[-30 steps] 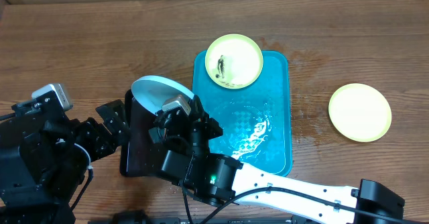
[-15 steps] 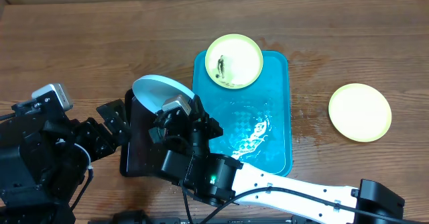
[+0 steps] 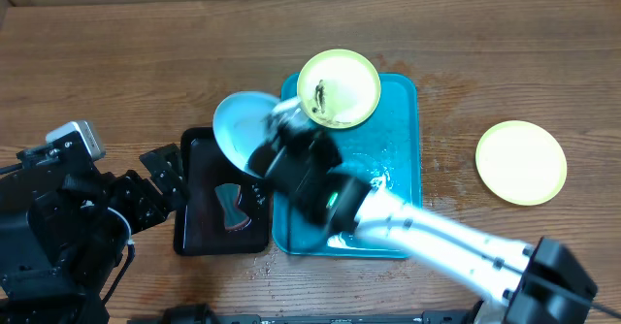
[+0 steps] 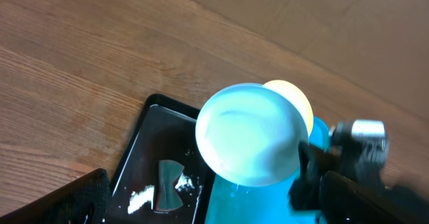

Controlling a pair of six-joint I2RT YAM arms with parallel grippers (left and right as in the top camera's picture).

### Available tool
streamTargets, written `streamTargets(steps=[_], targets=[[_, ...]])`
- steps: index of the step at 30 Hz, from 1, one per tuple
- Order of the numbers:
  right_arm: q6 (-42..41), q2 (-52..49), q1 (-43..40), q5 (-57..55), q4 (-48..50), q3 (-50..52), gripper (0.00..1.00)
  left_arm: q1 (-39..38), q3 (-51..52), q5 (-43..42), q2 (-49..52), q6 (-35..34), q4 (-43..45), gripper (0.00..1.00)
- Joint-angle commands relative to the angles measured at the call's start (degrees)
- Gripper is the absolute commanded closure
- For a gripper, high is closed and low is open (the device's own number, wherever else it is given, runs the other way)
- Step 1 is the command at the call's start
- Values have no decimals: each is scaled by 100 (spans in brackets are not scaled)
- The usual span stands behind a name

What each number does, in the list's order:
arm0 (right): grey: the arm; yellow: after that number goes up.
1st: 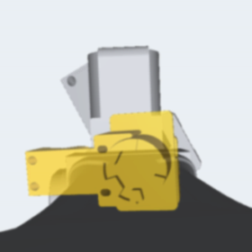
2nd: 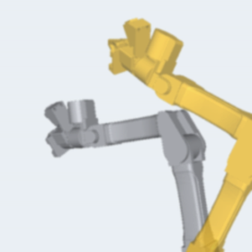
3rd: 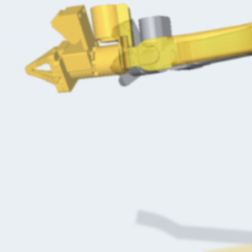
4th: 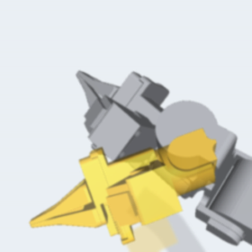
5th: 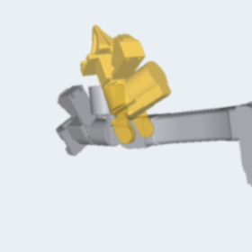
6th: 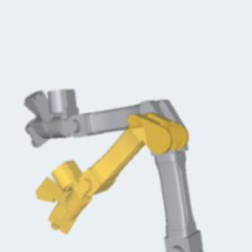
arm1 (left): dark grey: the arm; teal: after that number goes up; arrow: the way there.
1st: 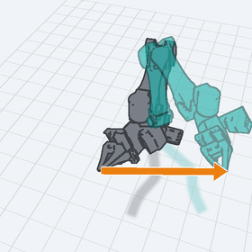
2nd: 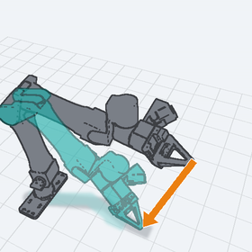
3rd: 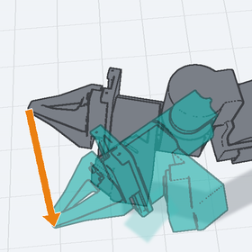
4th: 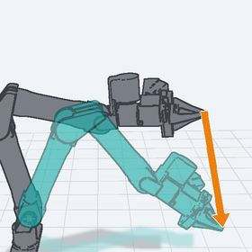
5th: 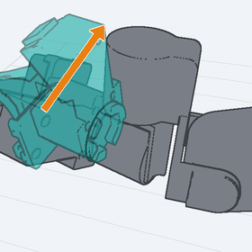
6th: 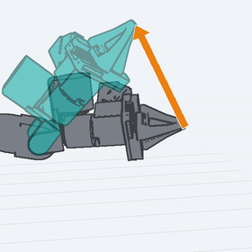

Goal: Clean dirty plates on tray and stack at the side
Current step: 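Carry the white plate right and stack it on the yellow plate, then drag the remaining yellow plate to the tray center with the right gripper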

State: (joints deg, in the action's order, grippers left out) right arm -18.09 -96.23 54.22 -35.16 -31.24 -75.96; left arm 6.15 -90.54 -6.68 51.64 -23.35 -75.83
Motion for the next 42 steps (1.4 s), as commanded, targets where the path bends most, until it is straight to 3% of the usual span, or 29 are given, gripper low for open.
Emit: streamTargets(steps=[1,5,7,12,18,23,30,32,33,38,42], targets=[[-452,260,-942,3628,24,-105,96,37,-63,-20,9,111,50,0],[-498,774,-2365,6102,-24,-105,96,35,-63,-22,11,111,149,0],[-769,1054,-3097,6524,-267,-105,96,37,-63,-22,11,111,177,0],[-1123,1451,-5228,5904,-1641,-105,96,35,-63,-22,11,111,173,0],[-1191,1038,-7514,4586,-3180,-81,96,37,-63,-24,24,111,173,0],[-1176,507,-8627,4225,-3309,446,96,35,-63,-26,114,111,149,0],[-1196,227,-8981,4118,-2728,1152,94,35,-63,-26,278,118,125,0],[-1185,236,-8979,4282,-2712,1097,59,35,-63,-24,332,162,114,0],[-1119,240,-8961,4435,-2721,1025,49,35,-63,-24,356,181,116,0],[-94,424,-8544,6131,-2870,262,53,35,-63,-48,483,216,127,0],[688,649,-7563,6675,-2977,-446,55,31,-63,-105,564,216,111,0]])
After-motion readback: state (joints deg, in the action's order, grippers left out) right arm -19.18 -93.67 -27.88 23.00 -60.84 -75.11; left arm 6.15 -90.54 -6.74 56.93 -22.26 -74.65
